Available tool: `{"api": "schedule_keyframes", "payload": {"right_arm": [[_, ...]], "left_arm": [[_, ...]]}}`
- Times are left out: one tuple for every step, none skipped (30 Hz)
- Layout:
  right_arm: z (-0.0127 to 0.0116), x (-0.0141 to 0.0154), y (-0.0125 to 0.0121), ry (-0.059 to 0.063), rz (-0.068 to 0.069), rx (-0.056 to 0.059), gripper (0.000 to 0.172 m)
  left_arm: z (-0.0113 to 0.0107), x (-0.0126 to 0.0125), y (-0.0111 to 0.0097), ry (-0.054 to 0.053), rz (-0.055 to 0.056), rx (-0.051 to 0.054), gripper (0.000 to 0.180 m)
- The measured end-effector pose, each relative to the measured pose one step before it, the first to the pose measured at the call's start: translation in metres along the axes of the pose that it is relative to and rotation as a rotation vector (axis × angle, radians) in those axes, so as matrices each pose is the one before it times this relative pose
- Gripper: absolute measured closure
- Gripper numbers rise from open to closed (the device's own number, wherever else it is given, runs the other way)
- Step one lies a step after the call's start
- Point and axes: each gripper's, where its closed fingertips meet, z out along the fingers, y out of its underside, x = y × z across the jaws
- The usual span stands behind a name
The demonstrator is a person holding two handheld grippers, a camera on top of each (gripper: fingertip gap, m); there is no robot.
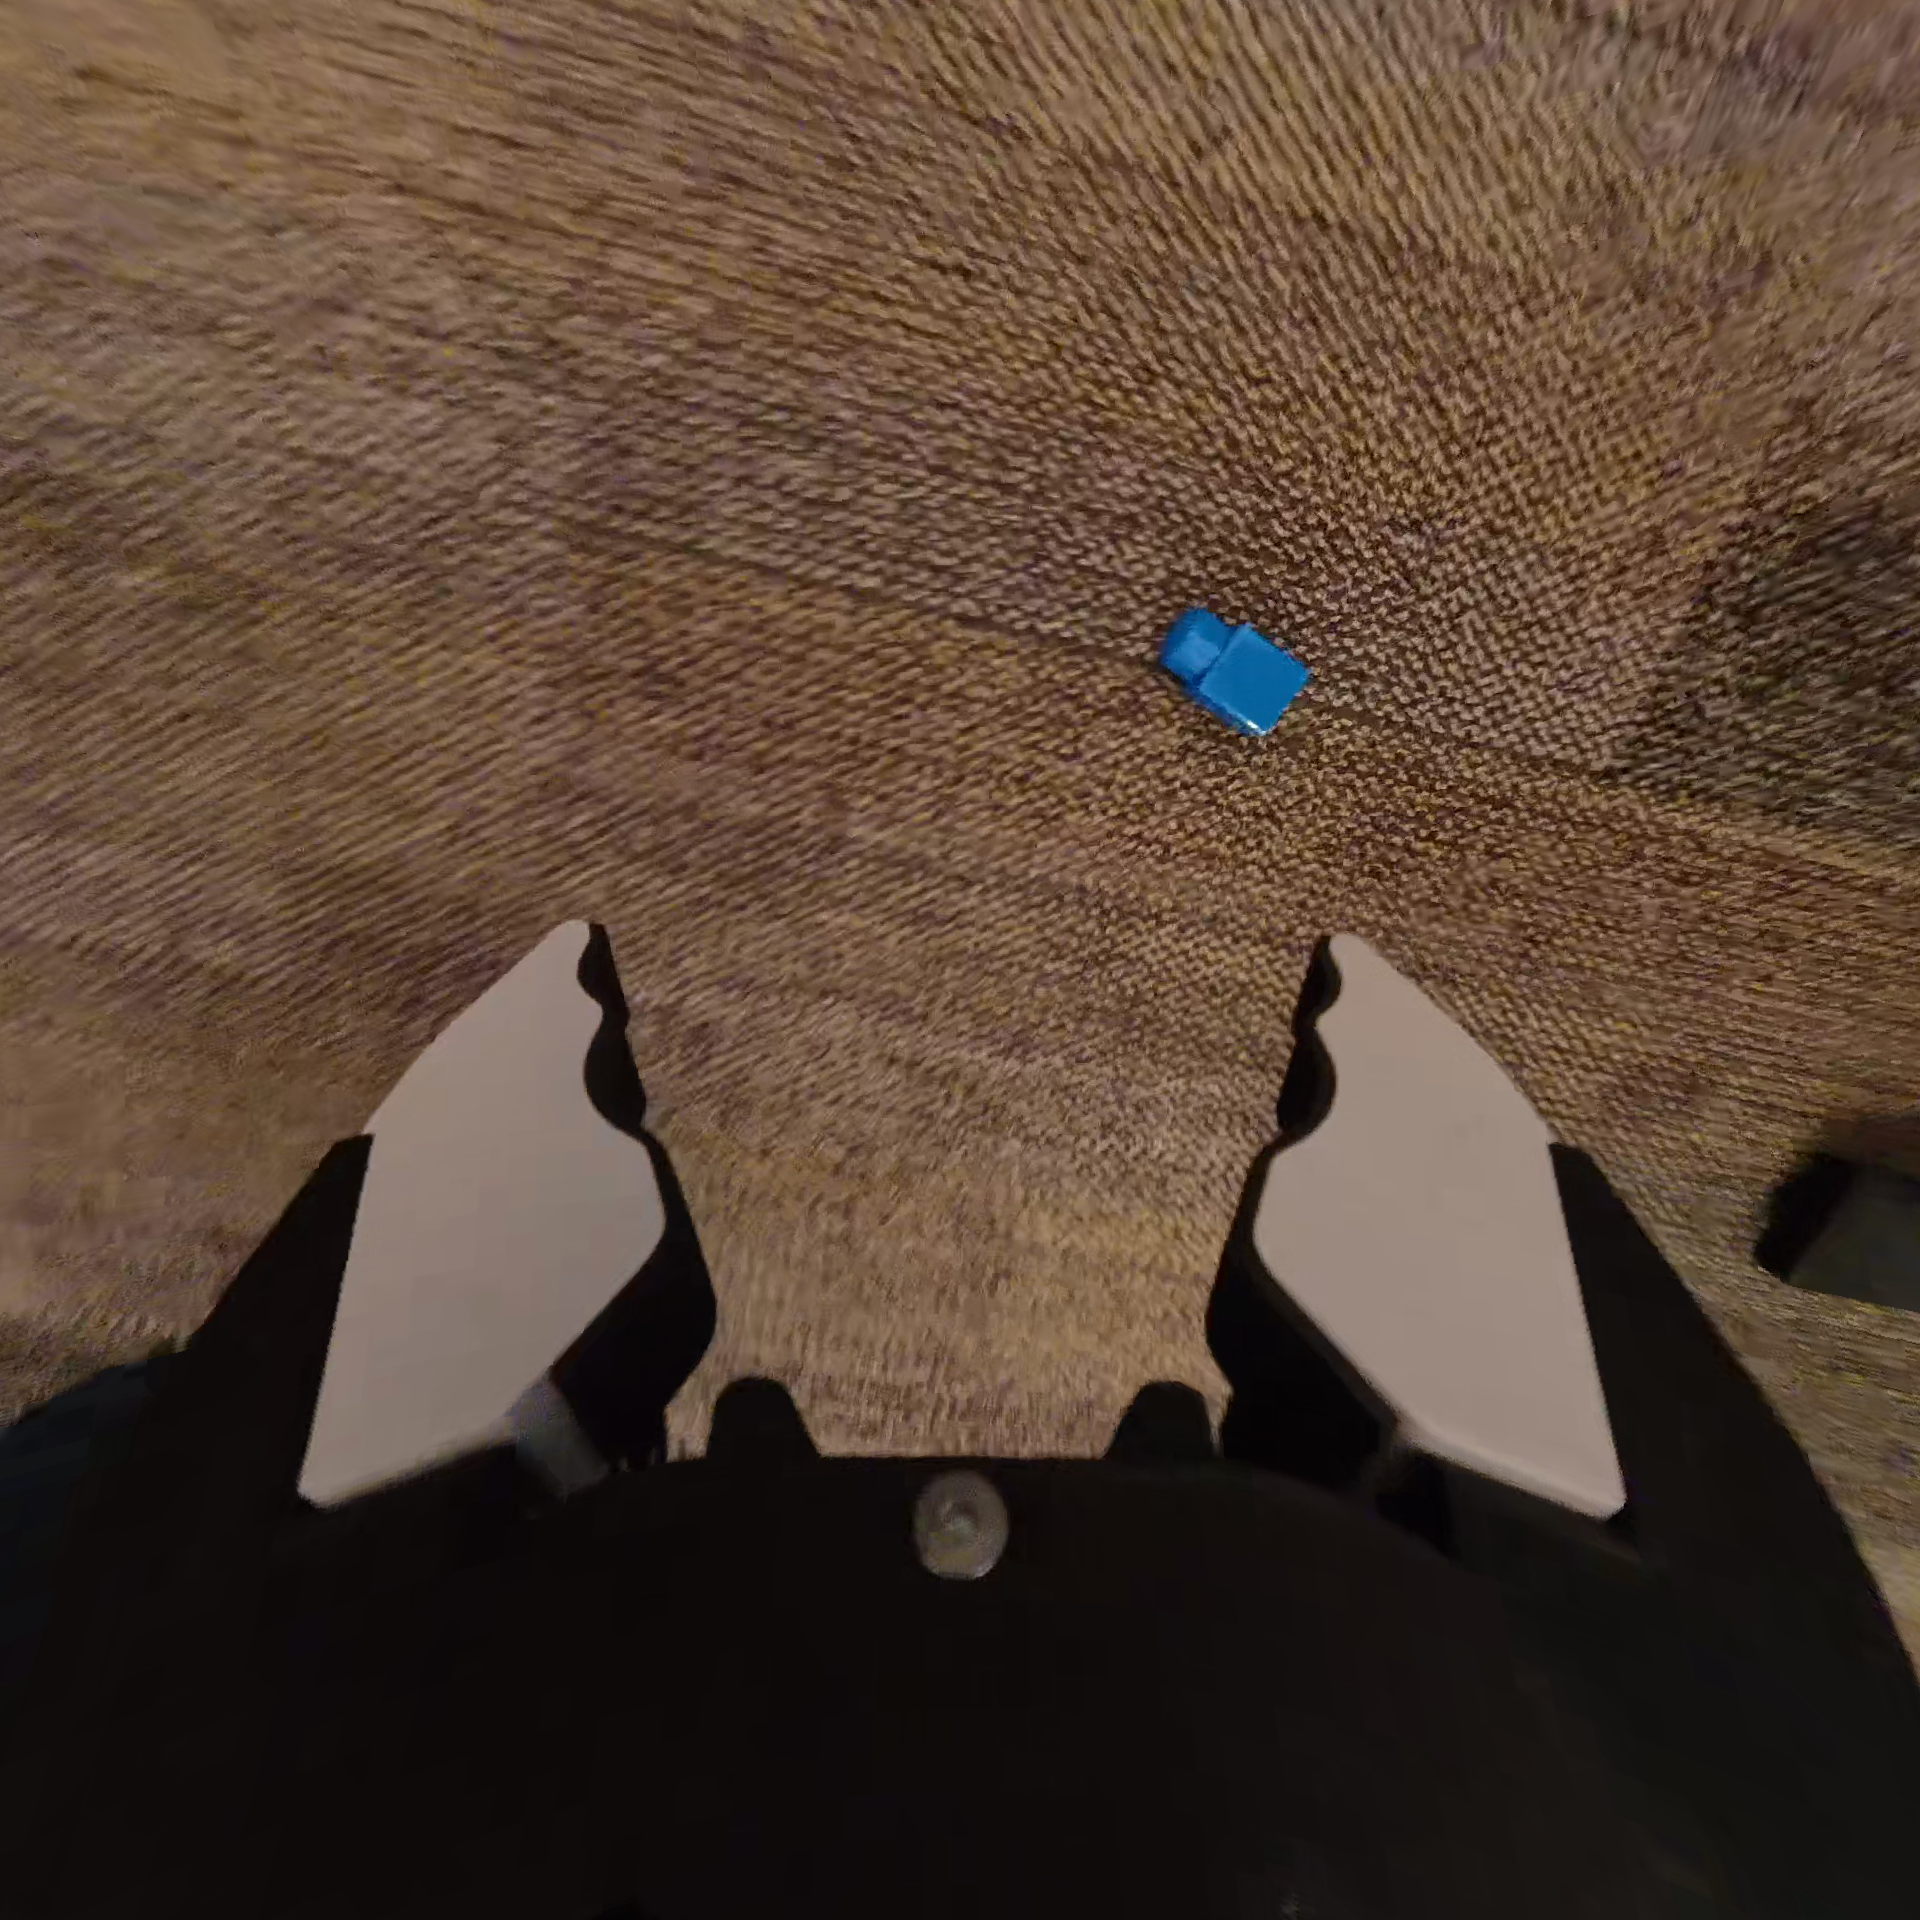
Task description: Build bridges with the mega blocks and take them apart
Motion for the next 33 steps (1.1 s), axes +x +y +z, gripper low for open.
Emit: {"api": "schedule_keyframes", "payload": {"right_arm": [[0.02976, 0.01317, -0.0005, -0.0116, 0.0389, -0.0097, 0.047], [0.0287, 0.01031, -0.00221, -0.025, 0.062, -0.0019, 0.045], [0.02665, 0.01165, -0.00226, -0.0166, 0.0735, -0.0019, 0.046], [0.02477, 0.01227, -0.00228, -0.0118, 0.0811, -0.0017, 0.047], [0.02283, 0.01057, -0.00409, -0.0253, 0.0973, 0.0066, 0.047], [0.01935, 0.01179, -0.00561, -0.0156, 0.0862, 0.0119, 0.052], [0.0161, 0.01554, -0.00479, 0.0207, 0.0557, 0.0085, 0.057], [0.01539, 0.01162, -0.00316, 0.0076, 0.0435, 0.003, 0.061], [0.01469, 0.00821, -0.002, -0.0014, 0.0336, -0.0025, 0.064], [0.01308, 0.00913, -0.00011, 0.0217, 0.0055, -0.0125, 0.067], [0.01161, 0.0062, 0.00165, 0.0195, -0.0115, -0.0245, 0.069], [0.0098, 0.00217, 0.00095, 0.0062, -0.009, -0.0163, 0.072], [0.00755, 0.00186, -0.00004, 0.0121, -0.0066, -0.0093, 0.076], [0.00586, 0.00244, -0.00092, 0.0168, -0.0039, -0.0057, 0.08], [0.00417, 0.00213, -0.00204, 0.0138, -0.0006, 0.0025, 0.092], [0.00318, 0.0022, -0.00138, 0.0142, 0.0025, -0.0026, 0.099], [0.00235, 0.00122, -0.00069, 0.0098, -0.0037, -0.0082, 0.105], [0.00111, 0.00014, -0.00111, 0.0078, -0.0057, -0.0018, 0.105], [0.00031, -0.00001, -0.0004, 0.0057, -0.0026, -0.0033, 0.105], [-0.00056, -0.00039, 0.00021, -0.0041, 0.0041, -0.0035, 0.105], [-0.00179, -0.00057, 0.00065, -0.0105, 0.008, -0.0021, 0.105], [-0.00441, -0.00021, -0.00009, -0.0067, 0.0066, 0.0103, 0.106], [-0.00665, -0.00201, 0.00027, -0.0143, 0.0069, 0.0085, 0.105], [-0.01007, -0.00522, -0.00036, -0.0269, 0.0089, 0.0117, 0.105], [-0.01536, -0.0068, -0.00196, -0.0204, 0.0009, 0.0238, 0.106], [-0.0204, -0.00844, -0.00299, -0.0158, -0.0119, 0.03, 0.105], [-0.02415, -0.01074, -0.00314, -0.017, -0.018, 0.0303, 0.106], [-0.02693, -0.01367, -0.00299, -0.0225, -0.0167, 0.0283, 0.106], [-0.02944, -0.01721, -0.00326, -0.027, -0.0239, 0.0254, 0.106], [-0.0317, -0.01929, -0.00387, -0.0203, -0.0392, 0.0229, 0.105], [-0.03374, -0.02182, -0.0057, -0.0209, -0.0435, 0.0247, 0.106], [-0.03502, -0.02509, -0.00767, -0.0317, -0.03, 0.0257, 0.106], [-0.03561, -0.02745, -0.00919, -0.0307, -0.0278, 0.0257, 0.106]], "left_arm": [[0.00264, -0.0002, 0.00213, -0.0113, 0.0054, -0.0192, 0.18], [0.0006, -0.00273, -0.00263, -0.0094, -0.0309, -0.0027, 0.18], [-0.00024, -0.00327, -0.00623, -0.0024, -0.0565, 0.0177, 0.18], [0.00005, -0.00282, -0.00286, -0.011, -0.0142, 0.0008, 0.18], [0.00158, -0.0002, 0.00381, -0.0007, 0.003, -0.0326, 0.18], [0.00208, -0.00087, 0.0021, -0.01, -0.0053, -0.0192, 0.18], [0.00159, -0.00091, -0.00415, -0.0066, -0.0343, 0.0069, 0.18], [0.00138, -0.0018, -0.00453, -0.0079, -0.0273, 0.0002, 0.18], [0.00078, -0.00285, 0.00056, -0.011, -0.006, -0.021, 0.18], [-0.00017, -0.00218, 0.00175, -0.0049, -0.0079, -0.0112, 0.18], [0.00011, -0.00105, -0.00144, 0.0004, -0.0236, 0.0071, 0.18], [0.00162, -0.00036, -0.00095, -0.0043, -0.0144, -0.0064, 0.18], [0.0021, -0.00026, 0.00078, -0.0089, 0.0006, -0.0158, 0.18], [0.0014, -0.00056, 0.00142, -0.0073, -0.0023, -0.0092, 0.18], [0.00045, -0.00128, 0.001, -0.0073, -0.001, -0.007, 0.18], [-0.00011, -0.00134, -0.00065, -0.0043, -0.0036, -0.0032, 0.18], [0.00005, 0.0, -0.00032, 0.0024, -0.0052, -0.0011, 0.18], [0.00027, -0.00004, 0.00033, -0.0014, 0.0002, -0.0022, 0.18], [0.00082, -0.00046, -0.00028, -0.0049, -0.0031, -0.0017, 0.18], [0.00082, 0.00018, -0.00085, -0.0035, 0.0, 0.0031, 0.18], [0.00056, 0.00086, 0.0007, 0.0011, 0.0045, -0.0031, 0.18], [0.00032, 0.00034, 0.00134, -0.0011, 0.0083, -0.0054, 0.18], [-0.00022, -0.00059, -0.00056, -0.0012, -0.0012, 0.0032, 0.18], [-0.00007, 0.00052, -0.00099, 0.0042, -0.0014, 0.003, 0.18], [0.00023, 0.0021, 0.00019, 0.0099, 0.0082, -0.0001, 0.18], [-0.00003, 0.00096, 0.00032, 0.0025, 0.0098, 0.0018, 0.18], [-0.00077, -0.00015, -0.00247, 0.0026, -0.0069, 0.0164, 0.18], [-0.00099, -0.00075, -0.00246, -0.0002, -0.0063, 0.0171, 0.18], [-0.00064, -0.00021, 0.00133, 0.0029, 0.0023, 0.0, 0.18], [-0.00173, 0.00039, 0.00081, 0.0099, 0.0039, 0.0047, 0.18], [-0.00116, -0.00033, -0.00052, 0.0041, -0.0029, 0.013, 0.18], [0.00153, 0.00159, 0.00286, 0.004, 0.0161, -0.0212, 0.18], [0.00082, 0.00247, 0.00008, 0.0021, 0.0146, 0.0034, 0.18]]}}
